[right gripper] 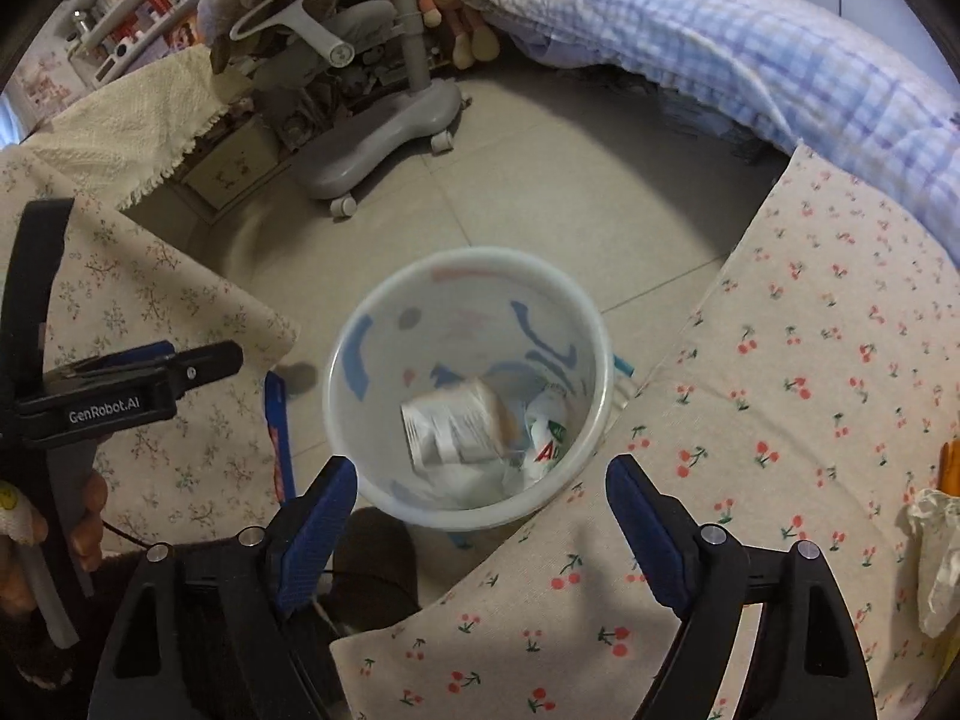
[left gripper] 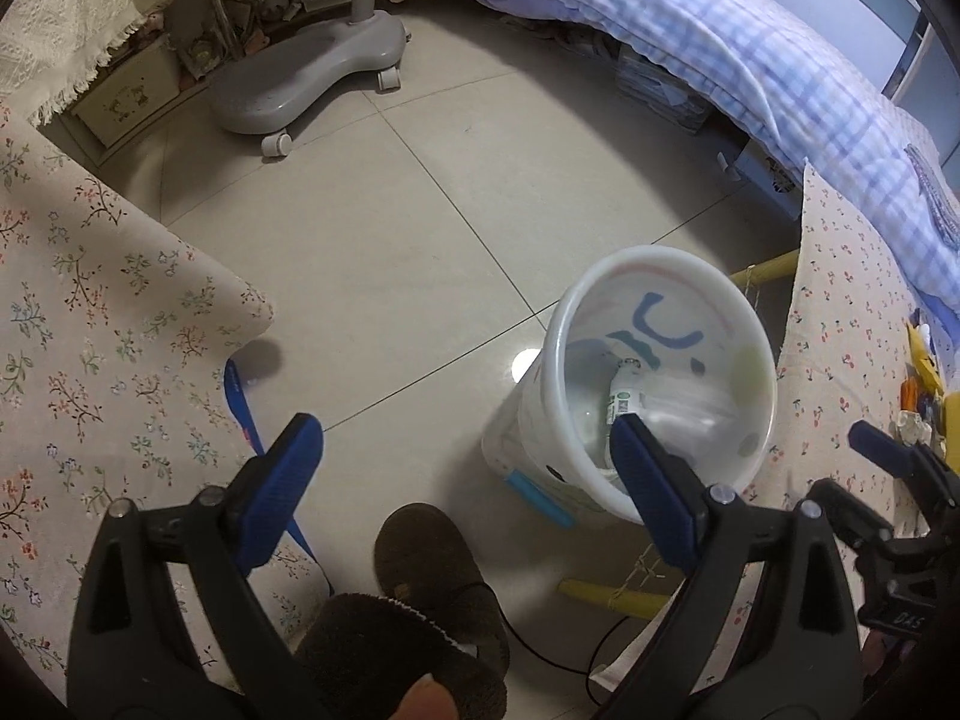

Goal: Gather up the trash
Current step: 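Open the right tool over the white bin to drop the milk carton, then grasp the green-yellow sponge with the left tool while the right tool grasps the yellow paper bowl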

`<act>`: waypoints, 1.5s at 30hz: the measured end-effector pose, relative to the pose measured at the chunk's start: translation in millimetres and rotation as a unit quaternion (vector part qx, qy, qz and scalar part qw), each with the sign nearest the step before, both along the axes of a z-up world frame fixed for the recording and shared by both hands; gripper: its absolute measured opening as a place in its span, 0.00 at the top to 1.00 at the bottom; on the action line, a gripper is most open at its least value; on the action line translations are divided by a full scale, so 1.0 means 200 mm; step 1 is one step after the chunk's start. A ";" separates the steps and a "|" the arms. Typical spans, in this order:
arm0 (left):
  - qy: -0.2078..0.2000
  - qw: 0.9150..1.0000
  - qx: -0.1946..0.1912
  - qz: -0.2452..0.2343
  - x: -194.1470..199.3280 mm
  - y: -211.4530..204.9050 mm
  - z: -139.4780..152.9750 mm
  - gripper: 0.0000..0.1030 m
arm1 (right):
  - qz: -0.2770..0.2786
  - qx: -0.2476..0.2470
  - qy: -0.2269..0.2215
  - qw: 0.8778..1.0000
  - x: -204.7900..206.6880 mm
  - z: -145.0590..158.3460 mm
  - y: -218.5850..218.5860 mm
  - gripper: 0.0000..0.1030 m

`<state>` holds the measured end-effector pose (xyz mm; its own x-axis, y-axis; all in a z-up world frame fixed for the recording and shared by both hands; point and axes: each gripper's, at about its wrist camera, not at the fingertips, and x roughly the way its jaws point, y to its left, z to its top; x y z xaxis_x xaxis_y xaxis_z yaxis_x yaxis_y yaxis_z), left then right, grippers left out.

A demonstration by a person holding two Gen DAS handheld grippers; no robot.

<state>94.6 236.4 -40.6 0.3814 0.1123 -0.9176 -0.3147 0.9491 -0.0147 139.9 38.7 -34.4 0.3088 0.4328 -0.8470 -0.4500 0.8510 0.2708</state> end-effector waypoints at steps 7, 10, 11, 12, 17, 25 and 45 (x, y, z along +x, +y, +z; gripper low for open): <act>-0.005 1.000 -0.011 -0.012 0.00 -0.05 0.02 0.07 | -0.044 0.006 -0.026 0.999 -0.06 0.15 -0.17 0.16; -0.010 1.000 -0.017 -0.021 0.01 -0.11 0.03 0.07 | -0.071 0.001 -0.042 0.997 -0.10 0.22 -0.32 0.16; -0.011 0.999 -0.020 -0.025 0.01 -0.13 0.04 0.07 | -0.080 -0.003 -0.050 0.996 -0.11 0.24 -0.37 0.16; -0.013 0.999 -0.024 -0.030 0.02 -0.16 0.05 0.07 | -0.091 -0.005 -0.057 0.994 -0.13 0.26 -0.44 0.16; -0.015 0.997 -0.028 -0.064 0.06 -0.34 0.06 0.07 | -0.154 0.007 -0.071 0.985 -0.19 0.33 -0.79 0.16; -0.020 0.991 -0.036 -0.126 0.11 -0.68 0.09 0.07 | -0.262 0.007 -0.079 0.962 -0.27 0.34 -1.42 0.16; -0.008 0.977 -0.064 -0.202 0.21 -1.22 0.06 0.07 | -0.327 0.156 0.023 0.932 -0.19 0.01 -1.90 0.17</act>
